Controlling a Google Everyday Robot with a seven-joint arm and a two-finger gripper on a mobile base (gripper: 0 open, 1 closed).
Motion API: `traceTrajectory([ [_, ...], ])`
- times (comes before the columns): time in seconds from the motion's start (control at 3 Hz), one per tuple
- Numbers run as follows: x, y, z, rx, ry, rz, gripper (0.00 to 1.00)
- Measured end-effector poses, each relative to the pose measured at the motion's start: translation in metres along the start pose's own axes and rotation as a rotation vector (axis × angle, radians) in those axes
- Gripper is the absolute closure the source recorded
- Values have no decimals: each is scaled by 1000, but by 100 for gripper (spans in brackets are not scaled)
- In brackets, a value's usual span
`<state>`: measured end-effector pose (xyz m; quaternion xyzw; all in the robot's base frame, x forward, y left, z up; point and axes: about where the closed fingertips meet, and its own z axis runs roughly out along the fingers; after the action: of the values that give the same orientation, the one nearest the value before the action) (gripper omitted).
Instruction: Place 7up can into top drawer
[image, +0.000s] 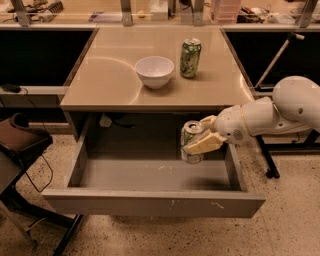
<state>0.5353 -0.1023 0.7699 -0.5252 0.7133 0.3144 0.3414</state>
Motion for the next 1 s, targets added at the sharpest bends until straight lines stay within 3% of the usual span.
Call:
traceTrajectory([
  [0.33, 10, 0, 12, 48, -13, 9, 100],
  [0.67, 37, 26, 50, 90, -35, 10, 100],
  [1.0, 63, 34, 86, 153, -31, 24, 100],
])
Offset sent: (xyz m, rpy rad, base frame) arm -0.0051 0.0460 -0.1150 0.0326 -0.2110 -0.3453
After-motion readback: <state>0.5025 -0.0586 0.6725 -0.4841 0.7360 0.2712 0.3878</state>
